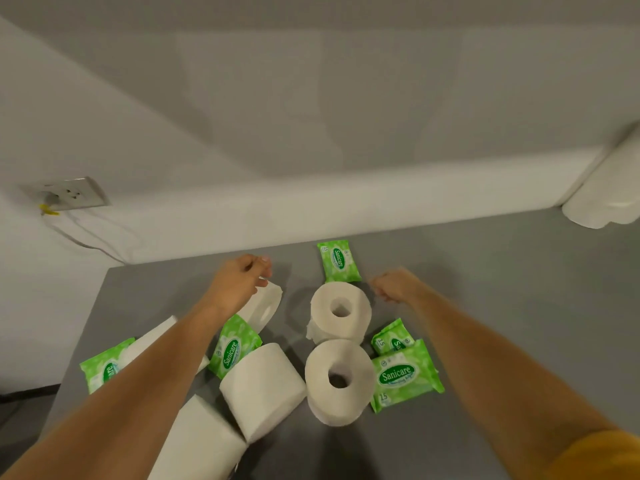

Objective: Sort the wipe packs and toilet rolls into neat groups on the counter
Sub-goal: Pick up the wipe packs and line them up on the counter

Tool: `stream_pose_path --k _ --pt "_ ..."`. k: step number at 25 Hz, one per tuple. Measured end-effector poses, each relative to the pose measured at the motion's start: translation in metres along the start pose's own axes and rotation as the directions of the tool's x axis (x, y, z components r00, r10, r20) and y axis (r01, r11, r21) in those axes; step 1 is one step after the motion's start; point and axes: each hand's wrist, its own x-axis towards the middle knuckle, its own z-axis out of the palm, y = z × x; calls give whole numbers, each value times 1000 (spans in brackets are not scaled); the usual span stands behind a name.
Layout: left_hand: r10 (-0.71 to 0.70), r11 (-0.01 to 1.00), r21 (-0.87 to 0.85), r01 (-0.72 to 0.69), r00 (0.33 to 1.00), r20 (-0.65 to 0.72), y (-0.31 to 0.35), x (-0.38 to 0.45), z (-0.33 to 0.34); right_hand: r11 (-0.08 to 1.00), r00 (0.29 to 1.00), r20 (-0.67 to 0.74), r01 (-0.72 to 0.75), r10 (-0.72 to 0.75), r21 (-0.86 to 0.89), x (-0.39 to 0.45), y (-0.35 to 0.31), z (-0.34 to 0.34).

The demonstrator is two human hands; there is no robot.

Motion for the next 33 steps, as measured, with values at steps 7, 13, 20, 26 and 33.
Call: stream_pose_path --k 7,13,20,26,33 --pt "60 998 27 -62 995 84 -8 -33 23 952 993 60 113 -100 -284 -51 44 7" --pt "64 997 40 -71 986 152 -10 -56 44 810 973 221 181 -65 -558 -73 69 28" --pt "76 989 112 -95 985 156 -10 -63 42 672 967 217 249 -133 -697 -69 86 46" --pt "82 986 136 -100 988 133 -10 -62 37 734 962 263 229 -71 -640 -62 83 35" --pt "95 987 117 -109 989 117 -4 -49 34 857 977 206 150 -53 -493 -46 69 -22"
